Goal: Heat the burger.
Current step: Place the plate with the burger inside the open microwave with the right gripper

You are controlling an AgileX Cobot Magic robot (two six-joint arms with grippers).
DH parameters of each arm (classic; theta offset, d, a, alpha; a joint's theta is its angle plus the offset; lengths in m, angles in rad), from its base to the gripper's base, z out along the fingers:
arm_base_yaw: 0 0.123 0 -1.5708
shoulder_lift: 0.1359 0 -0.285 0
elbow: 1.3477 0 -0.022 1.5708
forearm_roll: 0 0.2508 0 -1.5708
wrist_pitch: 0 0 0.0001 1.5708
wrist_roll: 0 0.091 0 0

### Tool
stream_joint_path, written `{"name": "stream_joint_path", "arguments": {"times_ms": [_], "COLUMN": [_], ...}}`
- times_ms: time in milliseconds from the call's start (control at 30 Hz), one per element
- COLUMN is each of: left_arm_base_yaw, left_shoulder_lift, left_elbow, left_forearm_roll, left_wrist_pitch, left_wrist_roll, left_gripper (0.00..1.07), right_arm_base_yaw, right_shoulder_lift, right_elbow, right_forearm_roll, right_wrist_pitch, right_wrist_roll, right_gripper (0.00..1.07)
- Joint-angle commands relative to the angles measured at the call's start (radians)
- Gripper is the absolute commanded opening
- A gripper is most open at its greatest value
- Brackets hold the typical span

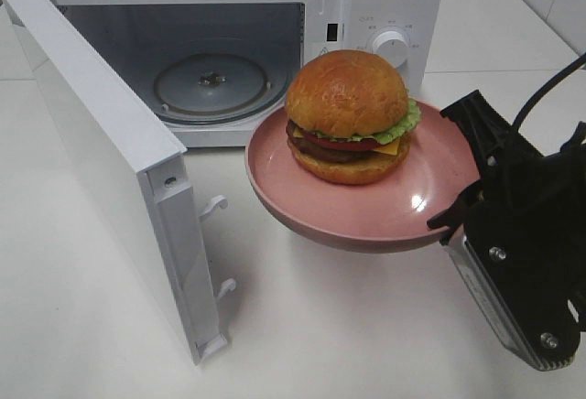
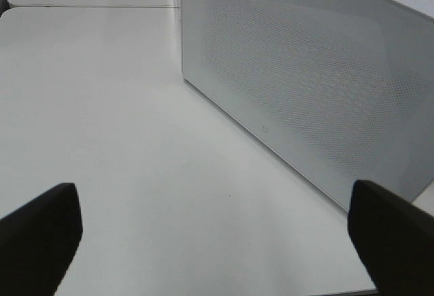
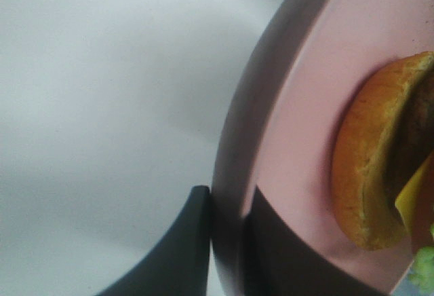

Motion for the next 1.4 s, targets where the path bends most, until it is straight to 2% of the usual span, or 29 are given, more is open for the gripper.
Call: {"name": "stream_joint_path", "arguments": {"times_ms": [33, 400, 667, 1400], "left_arm_base_yaw": [-0.002, -0.002, -0.002, -0.002], "left_shoulder_lift": [-0.014, -0.014, -0.014, -0.014], "left_elbow": [0.001, 0.001, 0.001, 0.001], "left_forearm_roll": [-0.008, -0.008, -0.008, -0.008], "left_wrist_pitch": [-0.006, -0.006, -0.006, -0.006], "left_wrist_roll": [0.0, 0.0, 0.0, 0.001], "left_gripper": [1.0, 1.0, 1.0, 1.0], "right_arm_base_yaw": [-0.005, 0.004, 0.051, 0.048], "right_shoulder_lift": [-0.006, 0.088, 0.189, 0.423], "right_elbow": [-0.007, -0.039, -0.085, -0.283], "right_forearm_roll": [-0.016, -0.009, -0.011, -0.02], "right_wrist_pitch": [-0.103, -0.125, -0.149, -0.179], "right_wrist_roll": [-0.005, -0.006, -0.005, -0.003], "right_gripper": [0.0, 0.0, 0.0, 0.0]}}
